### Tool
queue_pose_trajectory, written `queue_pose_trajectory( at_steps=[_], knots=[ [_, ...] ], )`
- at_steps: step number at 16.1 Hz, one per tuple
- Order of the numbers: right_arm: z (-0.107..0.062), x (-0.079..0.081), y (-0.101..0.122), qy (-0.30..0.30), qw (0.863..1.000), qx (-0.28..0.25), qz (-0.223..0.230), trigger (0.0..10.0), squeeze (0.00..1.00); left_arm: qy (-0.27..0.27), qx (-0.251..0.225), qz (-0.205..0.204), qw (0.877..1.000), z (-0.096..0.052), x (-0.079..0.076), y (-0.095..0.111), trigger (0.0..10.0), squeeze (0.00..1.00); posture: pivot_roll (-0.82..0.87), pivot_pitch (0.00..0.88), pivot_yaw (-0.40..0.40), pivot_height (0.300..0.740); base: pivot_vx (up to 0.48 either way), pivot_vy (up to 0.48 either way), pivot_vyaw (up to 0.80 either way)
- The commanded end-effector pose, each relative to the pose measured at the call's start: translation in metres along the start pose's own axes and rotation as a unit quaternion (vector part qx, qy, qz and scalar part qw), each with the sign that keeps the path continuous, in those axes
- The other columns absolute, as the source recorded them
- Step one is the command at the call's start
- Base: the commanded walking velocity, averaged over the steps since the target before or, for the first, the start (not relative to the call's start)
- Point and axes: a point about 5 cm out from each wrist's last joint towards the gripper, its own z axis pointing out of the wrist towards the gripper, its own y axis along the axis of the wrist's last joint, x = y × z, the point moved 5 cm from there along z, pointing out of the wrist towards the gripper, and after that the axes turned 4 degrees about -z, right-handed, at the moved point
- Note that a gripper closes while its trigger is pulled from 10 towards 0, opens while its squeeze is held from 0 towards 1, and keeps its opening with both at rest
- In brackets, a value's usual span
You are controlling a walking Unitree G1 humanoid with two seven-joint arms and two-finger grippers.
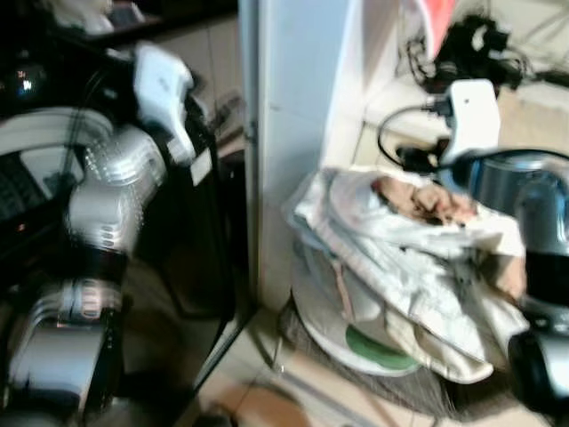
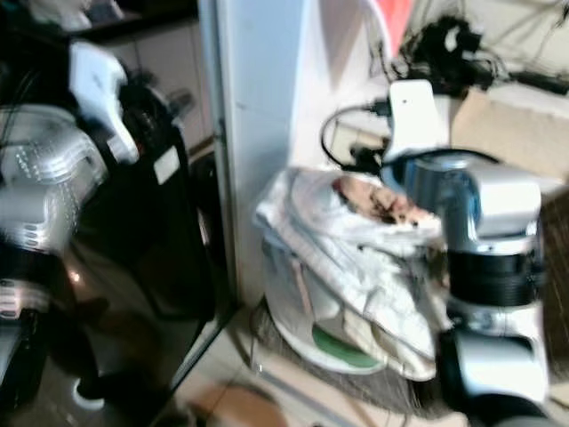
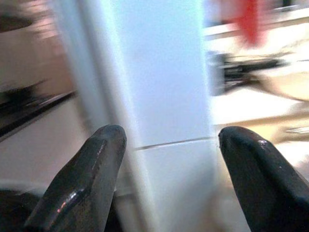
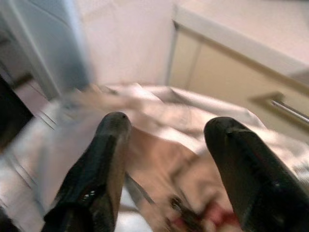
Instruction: Clothes washing
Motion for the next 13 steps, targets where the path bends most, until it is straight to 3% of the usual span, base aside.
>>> queue_pose_trajectory(
  at_steps=[1,3,4,6,7,8,9,11,13],
  knots=[
    [0.002,-0.003,-0.009,0.0,1.0,0.026,-0.01,10.0,1.0,-0.05,-0.024,0.012,0.998,-0.002,-0.022,0.016,10.0,0.0,-0.02,0.0,-0.004,0.74,0.0,0.0,0.0],
    [0.004,-0.017,-0.019,-0.018,0.999,0.045,-0.019,10.0,1.0,-0.103,-0.025,-0.006,0.994,-0.014,-0.052,0.014,10.0,0.0,-0.02,0.0,-0.002,0.74,0.0,0.0,0.0],
    [0.004,-0.025,-0.026,-0.025,0.997,0.063,-0.021,10.0,1.0,-0.143,-0.008,-0.028,0.989,-0.03,-0.075,0.011,10.0,0.0,-0.03,0.0,-0.006,0.74,0.0,0.0,0.0],
    [0.0,-0.028,-0.036,-0.022,0.996,0.088,-0.023,10.0,1.0,-0.171,0.013,-0.046,0.984,-0.045,-0.093,0.005,10.0,0.0,-0.03,0.0,-0.011,0.74,0.0,0.0,0.0],
    [-0.001,-0.027,-0.045,-0.015,0.994,0.102,-0.022,10.0,0.85,-0.185,0.015,-0.057,0.981,-0.051,-0.102,0.004,10.0,0.0,-0.03,0.0,-0.009,0.74,0.0,0.0,0.0],
    [0.0,-0.027,-0.049,-0.012,0.994,0.109,-0.021,10.0,0.85,-0.19,0.016,-0.06,0.98,-0.053,-0.105,0.004,10.0,0.0,-0.03,0.0,-0.009,0.74,0.0,0.0,0.0],
    [0.002,-0.022,-0.064,0.005,0.991,0.133,-0.015,10.0,0.0,-0.208,0.018,-0.08,0.975,-0.06,-0.118,0.005,10.0,0.0,-0.04,0.0,-0.004,0.74,0.0,0.0,0.0],
    [0.003,-0.015,-0.078,0.037,0.987,0.155,-0.014,10.0,0.0,-0.22,0.026,-0.093,0.971,-0.065,-0.131,0.007,10.0,0.0,-0.04,0.0,-0.005,0.74,0.0,0.0,0.0],
    [0.003,-0.018,-0.088,0.032,0.984,0.171,-0.027,10.0,0.0,-0.226,0.034,-0.094,0.969,-0.066,-0.137,0.005,10.0,0.0,-0.03,0.0,-0.009,0.74,0.0,0.0,0.0]
  ],
)
